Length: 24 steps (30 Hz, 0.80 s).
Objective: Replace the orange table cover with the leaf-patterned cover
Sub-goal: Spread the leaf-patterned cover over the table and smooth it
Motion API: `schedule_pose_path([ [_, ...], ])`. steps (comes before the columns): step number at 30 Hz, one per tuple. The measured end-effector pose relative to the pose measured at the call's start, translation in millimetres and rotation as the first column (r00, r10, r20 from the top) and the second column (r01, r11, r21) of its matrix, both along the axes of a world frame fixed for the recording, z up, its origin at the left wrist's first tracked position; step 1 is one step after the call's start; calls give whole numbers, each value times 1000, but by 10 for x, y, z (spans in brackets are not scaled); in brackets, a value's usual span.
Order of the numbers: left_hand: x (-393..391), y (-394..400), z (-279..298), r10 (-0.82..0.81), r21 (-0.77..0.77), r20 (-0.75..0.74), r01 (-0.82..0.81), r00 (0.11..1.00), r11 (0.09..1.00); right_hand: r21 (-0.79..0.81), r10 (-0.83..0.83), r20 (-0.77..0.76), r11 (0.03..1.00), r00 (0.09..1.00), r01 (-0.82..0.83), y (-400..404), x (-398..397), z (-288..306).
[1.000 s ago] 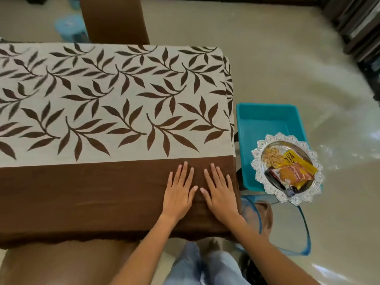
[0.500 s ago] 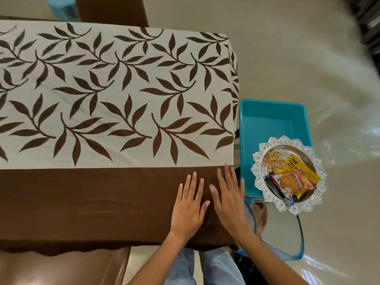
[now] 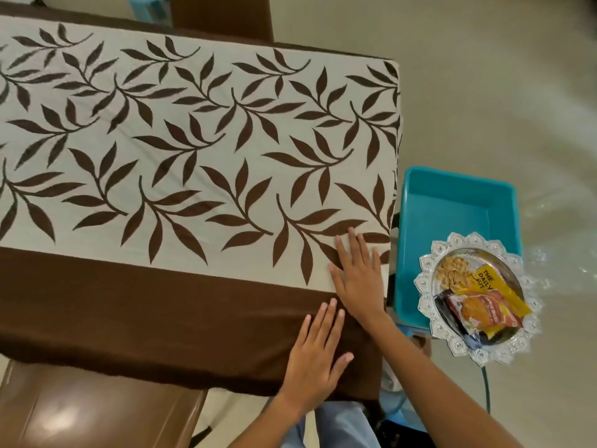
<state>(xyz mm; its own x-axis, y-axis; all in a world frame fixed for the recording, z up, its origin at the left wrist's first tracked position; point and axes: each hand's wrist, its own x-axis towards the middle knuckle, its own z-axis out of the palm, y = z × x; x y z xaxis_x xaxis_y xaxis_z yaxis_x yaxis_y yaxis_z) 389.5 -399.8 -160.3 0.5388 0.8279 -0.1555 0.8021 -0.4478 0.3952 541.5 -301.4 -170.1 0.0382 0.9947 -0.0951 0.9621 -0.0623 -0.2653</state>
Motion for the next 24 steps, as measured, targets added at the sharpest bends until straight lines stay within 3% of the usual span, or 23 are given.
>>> schedule_pose_path([
  [3,6,466,106,147,68,58,-151,987,986,10,24,-23,1000,999,-24,41,117,0],
  [6,25,1072,46,271,68,17,-272,962,960,21,17,-6,1000,1000,-17,129,273,-11],
  [10,109,1336,-130,229,92,-62,-223,972,971,25,-18,31,1000,999,17,214,392,-3],
  [14,119,1283,-162,248,134,-48,-240,968,961,59,-161,-43,985,986,164,327,257,43],
  [18,92,1186,-159,242,137,-48,-233,969,963,26,-97,35,995,995,96,221,215,-59],
  [24,129,1052,-142,232,118,-26,-227,972,967,8,-97,18,995,995,97,80,271,-56],
])
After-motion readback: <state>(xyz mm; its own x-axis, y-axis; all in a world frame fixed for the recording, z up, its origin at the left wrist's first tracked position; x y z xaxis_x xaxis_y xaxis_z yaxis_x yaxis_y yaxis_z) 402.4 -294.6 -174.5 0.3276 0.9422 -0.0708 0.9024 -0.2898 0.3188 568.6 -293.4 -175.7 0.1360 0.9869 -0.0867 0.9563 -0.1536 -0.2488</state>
